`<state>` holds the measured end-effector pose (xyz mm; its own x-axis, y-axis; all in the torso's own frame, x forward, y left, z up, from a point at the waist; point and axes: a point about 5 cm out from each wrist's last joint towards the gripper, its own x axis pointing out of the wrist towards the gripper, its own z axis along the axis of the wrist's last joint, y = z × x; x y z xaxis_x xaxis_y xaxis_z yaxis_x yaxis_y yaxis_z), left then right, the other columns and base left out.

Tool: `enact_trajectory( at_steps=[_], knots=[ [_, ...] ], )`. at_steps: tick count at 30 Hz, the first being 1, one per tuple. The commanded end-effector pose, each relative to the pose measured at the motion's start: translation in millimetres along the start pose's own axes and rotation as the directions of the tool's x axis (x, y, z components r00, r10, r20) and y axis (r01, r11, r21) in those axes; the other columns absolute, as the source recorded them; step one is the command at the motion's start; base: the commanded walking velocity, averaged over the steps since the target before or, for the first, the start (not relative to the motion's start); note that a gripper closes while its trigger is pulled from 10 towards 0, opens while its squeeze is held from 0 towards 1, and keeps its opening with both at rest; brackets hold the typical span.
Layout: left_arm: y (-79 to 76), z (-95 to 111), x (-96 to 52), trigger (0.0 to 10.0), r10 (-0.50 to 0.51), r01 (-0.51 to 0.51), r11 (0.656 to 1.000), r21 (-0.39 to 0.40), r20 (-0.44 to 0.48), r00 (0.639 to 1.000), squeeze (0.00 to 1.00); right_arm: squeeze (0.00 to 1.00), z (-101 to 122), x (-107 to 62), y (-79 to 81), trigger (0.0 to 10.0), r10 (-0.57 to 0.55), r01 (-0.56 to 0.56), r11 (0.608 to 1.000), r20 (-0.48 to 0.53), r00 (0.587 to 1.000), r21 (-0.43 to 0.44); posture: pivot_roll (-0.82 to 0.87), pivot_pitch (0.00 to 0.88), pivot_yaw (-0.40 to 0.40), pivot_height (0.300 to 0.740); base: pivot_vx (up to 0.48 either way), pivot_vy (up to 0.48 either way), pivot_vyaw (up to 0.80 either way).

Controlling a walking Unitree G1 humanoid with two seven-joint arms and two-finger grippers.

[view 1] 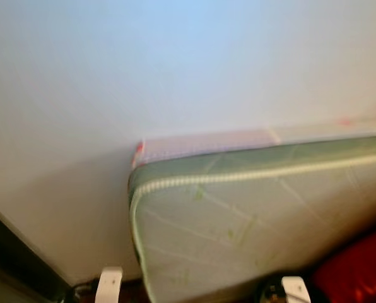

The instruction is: Clean up the room

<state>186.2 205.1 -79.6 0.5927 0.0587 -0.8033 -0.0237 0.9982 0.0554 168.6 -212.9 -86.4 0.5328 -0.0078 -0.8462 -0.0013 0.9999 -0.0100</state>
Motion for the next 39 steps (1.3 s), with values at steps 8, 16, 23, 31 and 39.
enact_trajectory(
  at_steps=[8,16,23,31,39],
  knots=[
    [5.2,-8.7,-2.0,10.0,0.008,-0.007,1.000,0.026,-0.033,0.999,0.00,0.00,-3.2,-0.2,3.2,10.0,0.001,-0.001,0.999,0.009,1.000,0.040,-0.06,0.000,-0.016,0.740,0.000,0.000,-0.40],
    [5.4,-9.4,-2.1,10.0,0.007,-0.006,0.999,0.031,-0.036,0.999,0.00,0.00,-3.0,-0.1,3.7,10.0,0.005,-0.006,0.999,0.013,1.000,0.042,-0.06,0.000,-0.016,0.740,0.000,0.000,0.00],
    [5.2,-9.2,-2.1,10.0,0.006,-0.005,1.000,0.030,-0.037,0.999,0.00,0.00,-2.9,-0.1,3.6,10.0,0.004,-0.004,0.999,0.013,1.000,0.043,-0.06,0.000,-0.017,0.740,0.000,0.000,0.00],
    [4.5,-9.3,-2.0,10.0,0.006,-0.005,1.000,0.027,-0.037,0.999,0.00,0.00,-2.9,-0.2,3.4,10.0,0.004,-0.005,0.999,0.015,1.000,0.050,-0.06,0.000,-0.019,0.740,0.000,0.000,0.00],
    [4.1,-9.6,-2.0,10.0,0.006,-0.005,1.000,0.026,-0.039,0.999,0.00,0.00,-3.1,-0.2,3.6,10.0,0.010,-0.011,0.999,0.013,1.000,0.049,-0.06,0.000,-0.020,0.740,0.000,0.000,0.00]
  ],
)
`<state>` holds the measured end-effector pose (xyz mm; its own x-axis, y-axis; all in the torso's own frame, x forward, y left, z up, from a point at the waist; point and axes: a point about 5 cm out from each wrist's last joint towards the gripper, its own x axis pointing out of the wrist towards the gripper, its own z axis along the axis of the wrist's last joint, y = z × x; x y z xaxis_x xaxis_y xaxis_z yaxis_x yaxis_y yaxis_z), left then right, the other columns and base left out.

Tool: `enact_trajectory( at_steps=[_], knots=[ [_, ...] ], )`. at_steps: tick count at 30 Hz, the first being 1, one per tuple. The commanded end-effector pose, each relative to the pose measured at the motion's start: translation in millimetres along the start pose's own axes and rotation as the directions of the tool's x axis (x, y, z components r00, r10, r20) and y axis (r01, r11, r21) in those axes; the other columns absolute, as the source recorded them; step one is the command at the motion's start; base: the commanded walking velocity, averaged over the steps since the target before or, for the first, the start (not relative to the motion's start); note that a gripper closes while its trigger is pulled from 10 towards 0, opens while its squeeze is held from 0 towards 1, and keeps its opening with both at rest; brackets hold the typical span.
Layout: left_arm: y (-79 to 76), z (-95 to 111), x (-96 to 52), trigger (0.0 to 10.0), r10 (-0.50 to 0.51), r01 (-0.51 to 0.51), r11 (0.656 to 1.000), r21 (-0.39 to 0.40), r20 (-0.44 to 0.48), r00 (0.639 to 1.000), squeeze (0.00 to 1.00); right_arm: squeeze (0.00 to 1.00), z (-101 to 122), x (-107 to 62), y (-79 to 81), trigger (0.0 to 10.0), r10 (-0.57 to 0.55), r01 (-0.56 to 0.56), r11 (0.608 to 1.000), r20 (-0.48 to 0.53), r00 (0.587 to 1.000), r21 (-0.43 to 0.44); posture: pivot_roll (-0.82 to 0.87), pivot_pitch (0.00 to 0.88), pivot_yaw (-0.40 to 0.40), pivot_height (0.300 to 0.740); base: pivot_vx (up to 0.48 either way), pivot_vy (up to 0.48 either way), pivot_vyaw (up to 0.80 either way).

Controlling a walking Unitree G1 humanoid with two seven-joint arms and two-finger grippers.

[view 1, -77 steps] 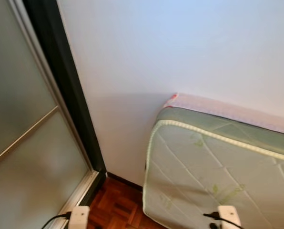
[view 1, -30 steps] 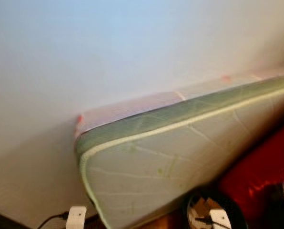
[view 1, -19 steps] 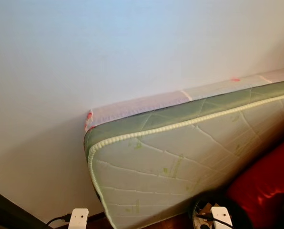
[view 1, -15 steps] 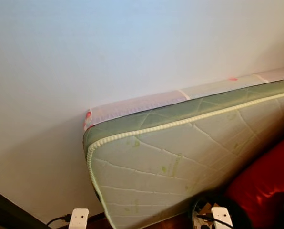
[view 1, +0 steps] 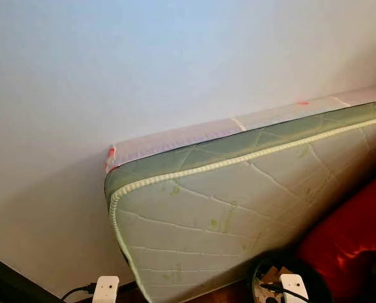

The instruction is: Clean up the room

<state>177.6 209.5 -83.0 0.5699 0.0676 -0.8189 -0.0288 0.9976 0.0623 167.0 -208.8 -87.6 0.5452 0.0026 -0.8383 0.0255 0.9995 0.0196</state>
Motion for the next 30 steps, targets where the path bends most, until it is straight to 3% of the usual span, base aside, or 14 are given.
enact_trajectory(
  at_steps=[1,13,30],
  knots=[
    [-0.3,-0.6,0.1,10.0,-0.003,0.003,1.000,0.027,-0.011,1.000,0.00,0.00,-1.2,-0.3,-0.5,10.0,0.001,-0.001,1.000,-0.003,1.000,0.009,-0.06,0.000,-0.020,0.740,0.000,0.000,0.00],
    [-0.5,-1.1,0.0,10.0,-0.002,0.003,1.000,0.028,-0.011,1.000,0.00,0.00,-0.7,-0.3,0.0,10.0,0.009,-0.009,1.000,0.006,1.000,0.019,-0.05,0.000,-0.020,0.740,0.000,0.000,0.00],
    [-1.9,-1.7,0.0,10.0,-0.002,0.002,1.000,0.024,-0.011,1.000,0.00,0.00,-0.5,-0.3,-0.3,10.0,0.016,-0.016,1.000,-0.002,1.000,-0.009,-0.05,0.000,-0.022,0.740,-0.282,0.000,0.00]
  ],
)
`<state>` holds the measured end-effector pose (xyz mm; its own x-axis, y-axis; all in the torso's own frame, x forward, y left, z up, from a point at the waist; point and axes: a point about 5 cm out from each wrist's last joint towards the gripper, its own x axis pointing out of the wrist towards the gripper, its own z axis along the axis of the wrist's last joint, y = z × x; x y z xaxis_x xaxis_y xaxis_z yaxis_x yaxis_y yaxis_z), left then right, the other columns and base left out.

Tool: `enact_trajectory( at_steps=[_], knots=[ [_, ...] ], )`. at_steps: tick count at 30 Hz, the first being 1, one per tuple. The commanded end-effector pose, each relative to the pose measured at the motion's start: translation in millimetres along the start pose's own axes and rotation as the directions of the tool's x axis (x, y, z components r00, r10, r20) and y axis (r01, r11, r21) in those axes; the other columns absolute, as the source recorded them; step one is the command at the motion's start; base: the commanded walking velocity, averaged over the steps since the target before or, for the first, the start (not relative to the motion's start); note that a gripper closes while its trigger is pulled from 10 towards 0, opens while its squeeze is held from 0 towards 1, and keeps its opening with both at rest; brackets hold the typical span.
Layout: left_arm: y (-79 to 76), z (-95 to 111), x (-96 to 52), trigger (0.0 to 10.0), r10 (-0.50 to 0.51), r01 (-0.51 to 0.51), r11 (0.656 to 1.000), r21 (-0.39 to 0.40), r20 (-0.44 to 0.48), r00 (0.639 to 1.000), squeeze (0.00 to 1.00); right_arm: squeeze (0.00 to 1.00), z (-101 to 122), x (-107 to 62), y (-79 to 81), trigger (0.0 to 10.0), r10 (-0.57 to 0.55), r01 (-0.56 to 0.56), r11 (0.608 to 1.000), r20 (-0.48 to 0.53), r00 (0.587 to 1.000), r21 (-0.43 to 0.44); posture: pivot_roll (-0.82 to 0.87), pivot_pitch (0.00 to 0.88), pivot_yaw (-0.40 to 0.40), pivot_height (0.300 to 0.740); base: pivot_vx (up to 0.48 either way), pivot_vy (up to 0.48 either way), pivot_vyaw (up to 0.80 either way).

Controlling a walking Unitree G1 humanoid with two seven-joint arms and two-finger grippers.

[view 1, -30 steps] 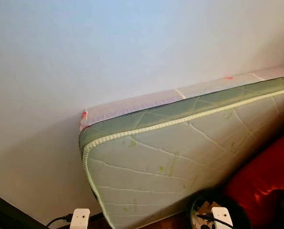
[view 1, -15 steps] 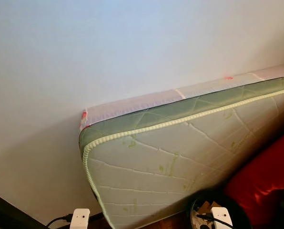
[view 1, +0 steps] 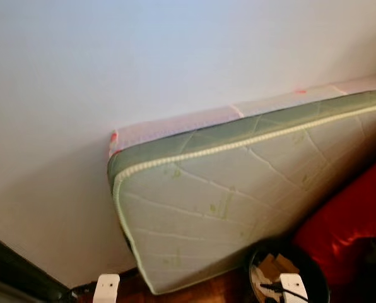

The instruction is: Clean up the room

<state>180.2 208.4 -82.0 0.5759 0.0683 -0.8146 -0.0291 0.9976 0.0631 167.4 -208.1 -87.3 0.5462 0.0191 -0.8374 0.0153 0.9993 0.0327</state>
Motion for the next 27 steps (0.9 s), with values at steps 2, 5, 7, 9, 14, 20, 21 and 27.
enact_trajectory(
  at_steps=[2,5,7,9,14,20,21,27],
  knots=[
    [-0.9,-4.5,-0.6,10.0,-0.003,0.003,1.000,0.024,-0.018,1.000,0.00,0.00,-0.7,-0.3,-0.9,10.0,0.003,-0.003,1.000,-0.003,1.000,-0.012,-0.05,0.000,-0.022,0.740,-0.311,0.000,0.00],
    [-0.8,-4.9,-0.6,10.0,-0.001,0.001,1.000,0.029,-0.020,1.000,0.00,0.00,-0.9,-0.4,-0.8,10.0,0.001,-0.001,1.000,-0.002,1.000,-0.004,-0.05,0.000,-0.022,0.740,-0.182,0.000,0.00],
    [-0.8,-4.9,-0.6,10.0,0.000,0.000,1.000,0.030,-0.020,1.000,0.00,0.00,-0.9,-0.4,-0.8,10.0,0.002,-0.002,1.000,-0.001,1.000,-0.004,-0.05,0.000,-0.022,0.740,0.000,0.000,0.00],
    [-0.8,-4.9,-0.6,10.0,0.001,-0.001,1.000,0.029,-0.020,1.000,0.00,0.00,-0.9,-0.4,-0.8,10.0,0.002,-0.002,1.000,-0.002,1.000,-0.005,-0.05,0.000,-0.022,0.740,0.000,0.000,0.00],
    [-1.0,-5.3,-0.7,10.0,0.001,-0.001,1.000,0.026,-0.020,1.000,0.00,0.00,-0.5,-0.4,-0.7,10.0,0.006,-0.006,1.000,0.003,1.000,-0.007,-0.06,0.000,-0.023,0.740,0.000,0.000,0.00],
    [-1.2,-5.3,-0.7,10.0,0.002,-0.002,1.000,0.020,-0.018,1.000,0.00,0.00,-0.6,-0.5,-1.0,10.0,0.005,-0.005,1.000,0.004,1.000,-0.003,-0.06,0.000,-0.024,0.740,0.000,0.000,0.00],
    [-1.3,-5.3,-0.7,10.0,0.002,-0.002,1.000,0.017,-0.017,1.000,0.00,0.00,-0.6,-0.5,-1.1,10.0,0.004,-0.004,1.000,0.003,1.000,-0.003,-0.06,0.000,-0.024,0.740,0.000,0.000,0.00],
    [-1.5,-5.5,-0.8,10.0,0.003,-0.003,1.000,0.013,-0.016,1.000,0.00,0.00,-0.9,-0.6,-1.3,10.0,0.001,-0.002,1.000,0.004,1.000,0.011,-0.06,0.000,-0.026,0.740,0.000,0.000,0.00]
  ],
)
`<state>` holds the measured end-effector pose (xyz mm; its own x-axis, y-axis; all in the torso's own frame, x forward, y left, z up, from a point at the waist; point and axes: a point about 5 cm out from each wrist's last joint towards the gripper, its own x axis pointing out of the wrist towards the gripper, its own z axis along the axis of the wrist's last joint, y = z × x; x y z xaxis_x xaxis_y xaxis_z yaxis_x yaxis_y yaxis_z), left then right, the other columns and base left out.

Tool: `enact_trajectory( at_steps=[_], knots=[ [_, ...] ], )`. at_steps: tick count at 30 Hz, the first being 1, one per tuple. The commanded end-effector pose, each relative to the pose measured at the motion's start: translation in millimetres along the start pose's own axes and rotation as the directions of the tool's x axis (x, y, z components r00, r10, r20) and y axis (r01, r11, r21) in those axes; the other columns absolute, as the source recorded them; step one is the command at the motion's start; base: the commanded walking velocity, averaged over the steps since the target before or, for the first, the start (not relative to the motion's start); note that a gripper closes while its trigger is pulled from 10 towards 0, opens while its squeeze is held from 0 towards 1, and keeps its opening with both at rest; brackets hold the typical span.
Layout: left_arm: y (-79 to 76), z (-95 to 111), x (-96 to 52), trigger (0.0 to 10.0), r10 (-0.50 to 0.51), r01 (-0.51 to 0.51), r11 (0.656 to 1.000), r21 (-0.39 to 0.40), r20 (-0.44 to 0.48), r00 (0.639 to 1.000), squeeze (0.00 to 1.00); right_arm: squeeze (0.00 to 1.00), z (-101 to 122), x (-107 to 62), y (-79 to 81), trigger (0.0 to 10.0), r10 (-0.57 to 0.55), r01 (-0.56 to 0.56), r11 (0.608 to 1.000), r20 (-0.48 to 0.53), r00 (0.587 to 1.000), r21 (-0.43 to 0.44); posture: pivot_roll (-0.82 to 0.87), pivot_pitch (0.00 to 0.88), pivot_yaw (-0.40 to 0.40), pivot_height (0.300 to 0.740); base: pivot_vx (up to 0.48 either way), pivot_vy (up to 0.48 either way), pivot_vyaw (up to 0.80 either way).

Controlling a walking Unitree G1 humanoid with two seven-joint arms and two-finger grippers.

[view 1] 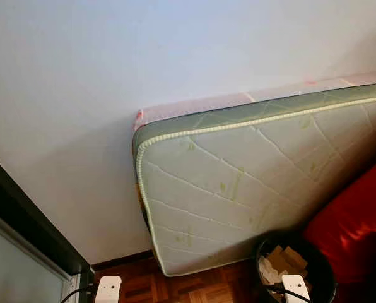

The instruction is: Clean up the room

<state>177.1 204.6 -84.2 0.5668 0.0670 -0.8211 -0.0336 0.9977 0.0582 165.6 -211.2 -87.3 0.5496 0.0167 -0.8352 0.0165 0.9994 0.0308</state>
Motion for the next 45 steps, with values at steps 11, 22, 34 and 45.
enact_trajectory(
  at_steps=[11,22,34,45],
  knots=[
    [2.2,-1.1,-0.6,10.0,0.004,-0.004,0.999,0.034,0.003,1.000,0.00,0.00,-0.6,0.4,2.2,10.0,0.018,-0.018,1.000,-0.016,1.000,-0.013,-0.06,0.000,-0.023,0.740,0.000,0.000,-0.72],
    [4.2,-0.6,-0.7,10.0,0.018,-0.018,0.999,0.035,0.007,1.000,0.00,0.00,-0.9,0.5,2.2,10.0,0.015,-0.015,1.000,-0.019,1.000,-0.014,-0.06,0.000,-0.022,0.740,0.000,-0.119,-0.70],
    [4.3,0.0,-0.8,10.0,0.014,-0.014,1.000,0.027,0.015,1.000,0.00,0.00,-1.0,0.4,2.1,10.0,0.016,-0.016,1.000,-0.021,1.000,-0.016,-0.06,0.000,-0.024,0.740,0.000,0.000,-0.70],
    [4.9,-0.5,-0.8,10.0,0.013,-0.013,0.999,0.035,0.010,1.000,0.00,0.00,0.0,0.4,1.7,10.0,0.010,-0.010,1.000,-0.007,1.000,-0.013,-0.05,0.000,-0.024,0.740,0.000,0.000,-0.43]
  ],
)
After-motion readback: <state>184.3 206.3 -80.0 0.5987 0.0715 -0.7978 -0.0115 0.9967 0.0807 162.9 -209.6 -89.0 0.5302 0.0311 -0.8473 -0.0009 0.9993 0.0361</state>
